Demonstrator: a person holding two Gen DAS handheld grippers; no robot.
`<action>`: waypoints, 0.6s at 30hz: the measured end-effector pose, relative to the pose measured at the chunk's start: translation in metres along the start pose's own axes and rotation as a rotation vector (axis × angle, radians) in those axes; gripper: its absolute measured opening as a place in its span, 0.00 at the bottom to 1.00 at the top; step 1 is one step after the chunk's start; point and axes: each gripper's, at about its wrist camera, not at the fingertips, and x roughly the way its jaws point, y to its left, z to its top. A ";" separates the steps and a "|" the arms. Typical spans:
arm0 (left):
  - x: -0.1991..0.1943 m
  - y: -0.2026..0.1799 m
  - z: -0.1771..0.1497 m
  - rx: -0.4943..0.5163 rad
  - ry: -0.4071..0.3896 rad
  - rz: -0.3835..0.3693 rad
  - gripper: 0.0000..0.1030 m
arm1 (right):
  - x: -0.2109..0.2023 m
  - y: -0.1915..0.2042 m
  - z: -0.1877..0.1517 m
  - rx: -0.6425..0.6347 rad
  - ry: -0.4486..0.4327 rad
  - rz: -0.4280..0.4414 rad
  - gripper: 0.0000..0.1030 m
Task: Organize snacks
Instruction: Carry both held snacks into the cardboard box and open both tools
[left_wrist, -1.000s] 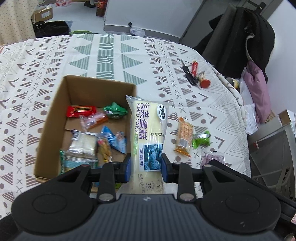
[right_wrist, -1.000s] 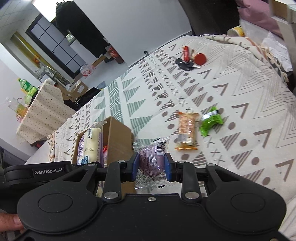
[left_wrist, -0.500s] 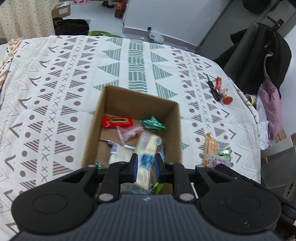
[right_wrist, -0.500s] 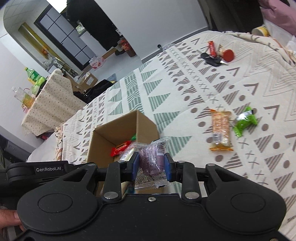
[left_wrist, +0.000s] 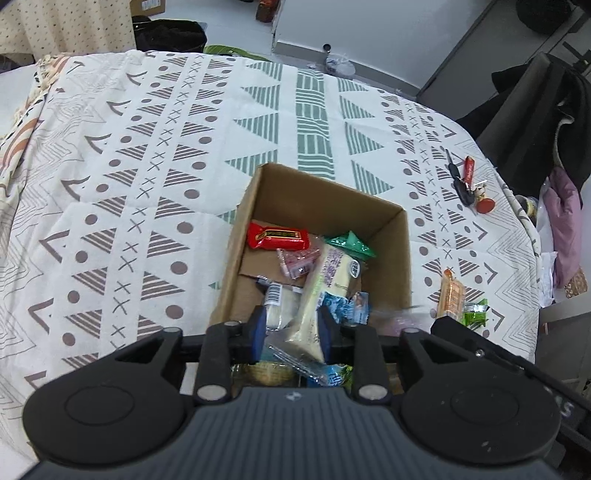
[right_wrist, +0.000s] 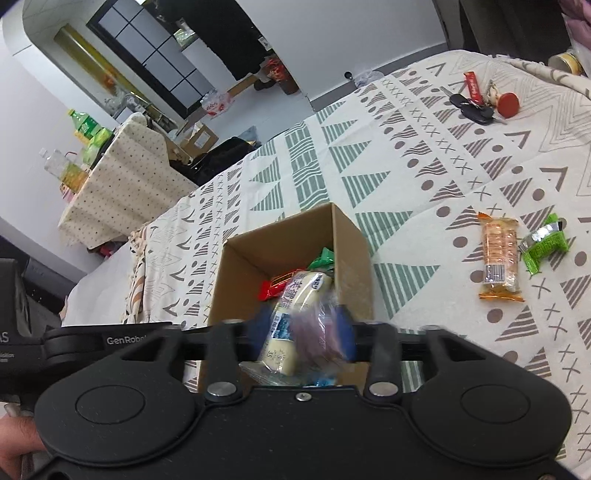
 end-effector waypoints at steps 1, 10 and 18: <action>0.000 0.000 0.000 -0.001 -0.001 -0.002 0.40 | -0.002 0.000 0.000 -0.003 -0.009 0.000 0.52; 0.000 -0.030 -0.004 0.036 -0.012 -0.026 0.66 | -0.022 -0.035 -0.003 0.043 -0.030 -0.071 0.52; 0.004 -0.068 -0.014 0.084 -0.002 -0.058 0.71 | -0.045 -0.072 -0.007 0.086 -0.045 -0.115 0.53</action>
